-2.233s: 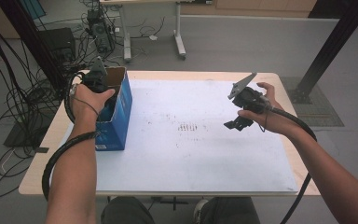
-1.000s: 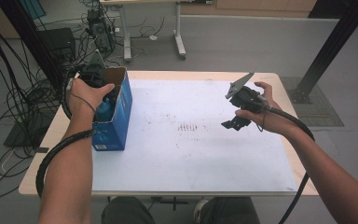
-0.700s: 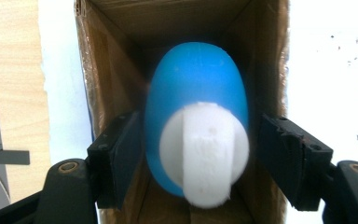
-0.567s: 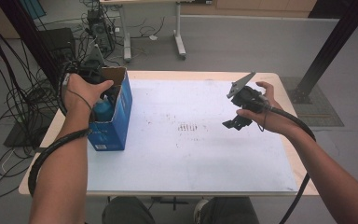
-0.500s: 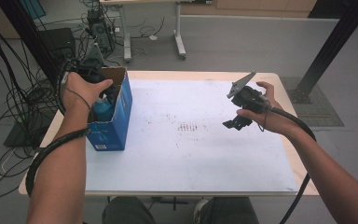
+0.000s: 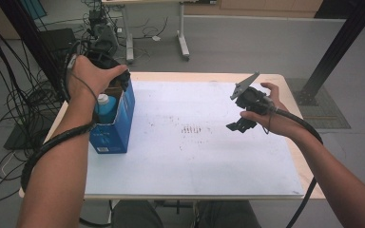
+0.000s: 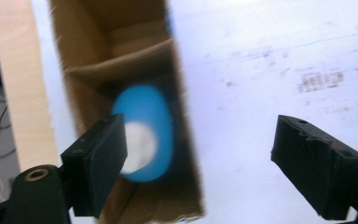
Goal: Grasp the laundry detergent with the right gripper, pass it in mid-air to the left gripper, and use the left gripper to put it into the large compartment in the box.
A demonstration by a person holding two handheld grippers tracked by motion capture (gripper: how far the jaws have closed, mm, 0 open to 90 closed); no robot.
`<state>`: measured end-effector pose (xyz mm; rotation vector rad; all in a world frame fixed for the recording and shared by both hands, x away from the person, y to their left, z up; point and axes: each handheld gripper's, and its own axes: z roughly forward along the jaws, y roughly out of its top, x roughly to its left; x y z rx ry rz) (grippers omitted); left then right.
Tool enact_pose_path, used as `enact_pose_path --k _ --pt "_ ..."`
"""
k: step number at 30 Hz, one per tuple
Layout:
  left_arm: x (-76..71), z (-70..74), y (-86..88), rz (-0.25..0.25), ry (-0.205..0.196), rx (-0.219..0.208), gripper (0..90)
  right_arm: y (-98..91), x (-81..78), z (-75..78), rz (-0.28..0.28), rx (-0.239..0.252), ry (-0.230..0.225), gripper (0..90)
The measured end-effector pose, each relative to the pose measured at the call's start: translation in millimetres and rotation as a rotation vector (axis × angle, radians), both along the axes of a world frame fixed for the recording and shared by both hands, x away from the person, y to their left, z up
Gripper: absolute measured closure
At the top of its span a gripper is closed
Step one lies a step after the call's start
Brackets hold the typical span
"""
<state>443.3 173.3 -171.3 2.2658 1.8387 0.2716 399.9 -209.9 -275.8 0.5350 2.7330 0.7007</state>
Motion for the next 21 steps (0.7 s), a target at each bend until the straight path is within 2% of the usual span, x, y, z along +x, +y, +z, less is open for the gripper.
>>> enact_pose_path --k 10,19,21 --pt "10.4 1.8 -47.5 -0.114 -0.012 -0.047 13.0 -4.5 2.3 3.2 0.001 -0.024 0.010 6.5" --pt "21.5 -2.6 -83.0 -0.158 -0.013 -0.045 11.1 -10.0 1.1 9.4 0.001 -0.017 0.012 6.5" --pt "23.8 -3.6 -87.7 -0.165 -0.018 -0.056 11.1 -11.2 1.0 8.9 0.000 -0.022 0.016 6.5"
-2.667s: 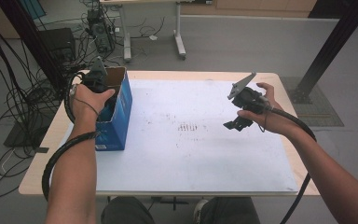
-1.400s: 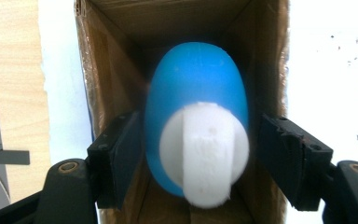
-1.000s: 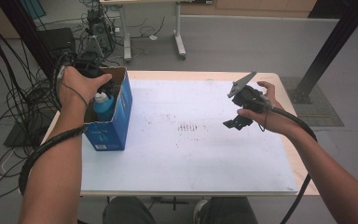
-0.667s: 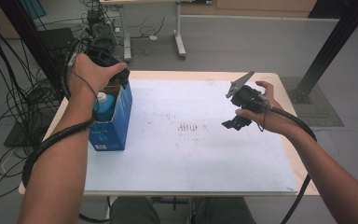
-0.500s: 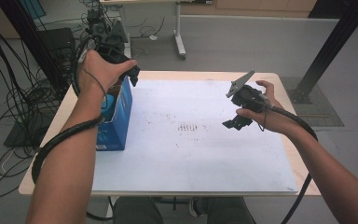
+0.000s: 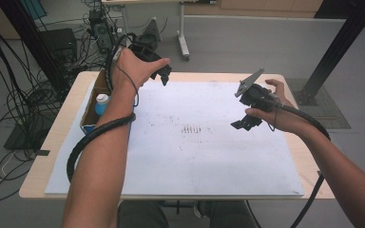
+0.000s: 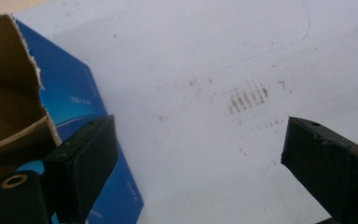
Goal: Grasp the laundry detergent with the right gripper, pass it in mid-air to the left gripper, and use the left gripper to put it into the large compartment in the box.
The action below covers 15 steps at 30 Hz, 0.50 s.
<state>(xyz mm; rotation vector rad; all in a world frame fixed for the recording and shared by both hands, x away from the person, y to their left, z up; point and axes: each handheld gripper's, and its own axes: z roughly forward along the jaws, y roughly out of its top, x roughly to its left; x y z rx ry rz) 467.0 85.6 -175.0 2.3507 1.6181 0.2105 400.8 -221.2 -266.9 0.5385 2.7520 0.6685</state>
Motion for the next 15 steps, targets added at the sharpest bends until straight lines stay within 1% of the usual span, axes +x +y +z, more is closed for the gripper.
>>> enact_pose_path --k 3,6,11,13,15 --pt "4.9 -1.5 -6.7 -0.002 -0.002 0.002 10.8 -1.6 0.0 -1.0 -0.002 -0.011 0.006 6.5" --pt "9.3 -3.7 -11.7 -0.005 -0.002 -0.006 10.5 -3.0 -0.1 -1.5 -0.004 -0.014 0.009 6.5" --pt "15.4 -13.7 -18.6 -0.013 0.006 -0.017 8.2 -5.1 1.2 -2.2 -0.013 -0.021 0.017 6.5" --pt "17.7 -17.0 -21.2 -0.020 0.014 -0.009 8.2 -5.2 1.2 -1.4 -0.012 -0.022 0.015 6.5" --pt "19.9 -18.9 -22.8 -0.014 0.016 -0.015 8.2 -5.3 1.4 -0.3 -0.017 -0.021 0.015 6.5"
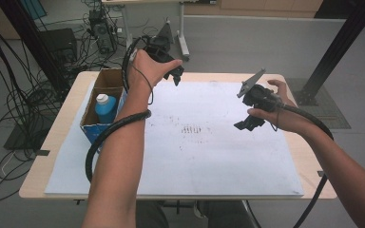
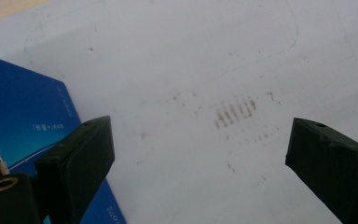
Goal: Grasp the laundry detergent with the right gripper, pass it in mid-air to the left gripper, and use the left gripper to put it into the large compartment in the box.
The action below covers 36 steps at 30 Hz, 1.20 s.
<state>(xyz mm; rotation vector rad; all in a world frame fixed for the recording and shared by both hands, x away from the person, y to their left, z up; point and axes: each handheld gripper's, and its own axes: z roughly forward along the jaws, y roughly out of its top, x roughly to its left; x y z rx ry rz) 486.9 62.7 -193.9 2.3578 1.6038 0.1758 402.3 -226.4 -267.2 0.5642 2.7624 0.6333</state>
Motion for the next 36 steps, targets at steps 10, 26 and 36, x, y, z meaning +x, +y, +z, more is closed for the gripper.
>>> enact_pose_path --k 10,26,36 --pt "7.4 -3.4 -4.6 -0.004 0.007 -0.001 8.2 0.6 2.7 0.3 0.002 -0.008 0.002 6.5" --pt "9.2 -10.9 -8.0 -0.003 0.011 -0.003 8.2 0.1 3.4 -0.7 0.002 -0.010 0.002 6.5" --pt "5.5 -10.2 -4.4 0.004 0.004 -0.011 8.2 1.9 1.3 -2.0 0.007 -0.012 0.006 6.5"
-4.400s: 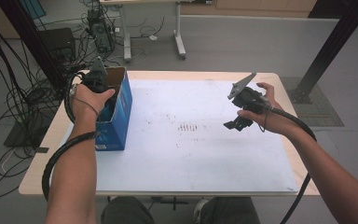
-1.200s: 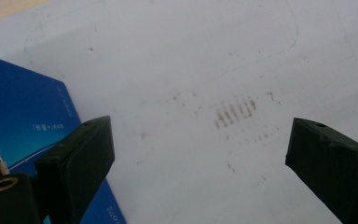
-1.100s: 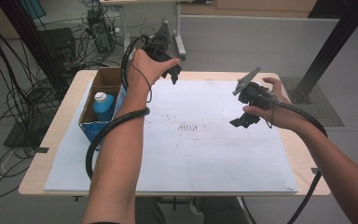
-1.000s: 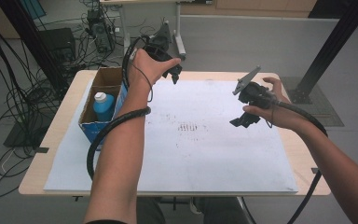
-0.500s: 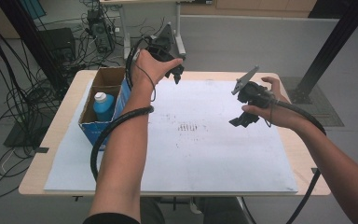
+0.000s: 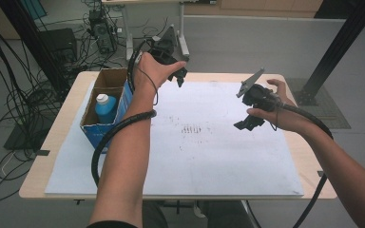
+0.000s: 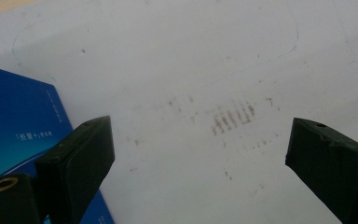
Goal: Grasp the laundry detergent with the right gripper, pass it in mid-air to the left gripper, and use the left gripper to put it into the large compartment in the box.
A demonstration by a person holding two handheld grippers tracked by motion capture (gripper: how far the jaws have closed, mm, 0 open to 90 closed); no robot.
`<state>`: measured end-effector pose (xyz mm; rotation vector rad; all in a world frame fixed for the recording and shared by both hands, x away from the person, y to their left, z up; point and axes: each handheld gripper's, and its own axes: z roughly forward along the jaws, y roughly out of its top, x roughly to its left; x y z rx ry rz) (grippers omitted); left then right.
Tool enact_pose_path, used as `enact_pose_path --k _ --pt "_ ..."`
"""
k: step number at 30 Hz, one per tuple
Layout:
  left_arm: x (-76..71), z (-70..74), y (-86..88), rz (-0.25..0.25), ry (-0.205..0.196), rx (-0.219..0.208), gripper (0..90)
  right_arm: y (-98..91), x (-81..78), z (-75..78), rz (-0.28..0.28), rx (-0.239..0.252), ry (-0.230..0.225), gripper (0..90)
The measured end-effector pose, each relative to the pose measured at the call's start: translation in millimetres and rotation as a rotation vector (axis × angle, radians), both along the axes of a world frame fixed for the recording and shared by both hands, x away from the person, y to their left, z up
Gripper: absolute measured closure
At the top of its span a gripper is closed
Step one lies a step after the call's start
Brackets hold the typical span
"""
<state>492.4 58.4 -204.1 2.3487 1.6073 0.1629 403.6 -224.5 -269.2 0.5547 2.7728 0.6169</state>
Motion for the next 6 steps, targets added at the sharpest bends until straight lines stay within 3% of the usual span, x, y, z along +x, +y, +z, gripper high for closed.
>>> enact_pose_path --k 6 --pt "-2.8 0.6 2.0 0.001 -0.003 -0.007 8.2 3.2 -0.9 -1.3 0.006 0.001 0.002 6.5"
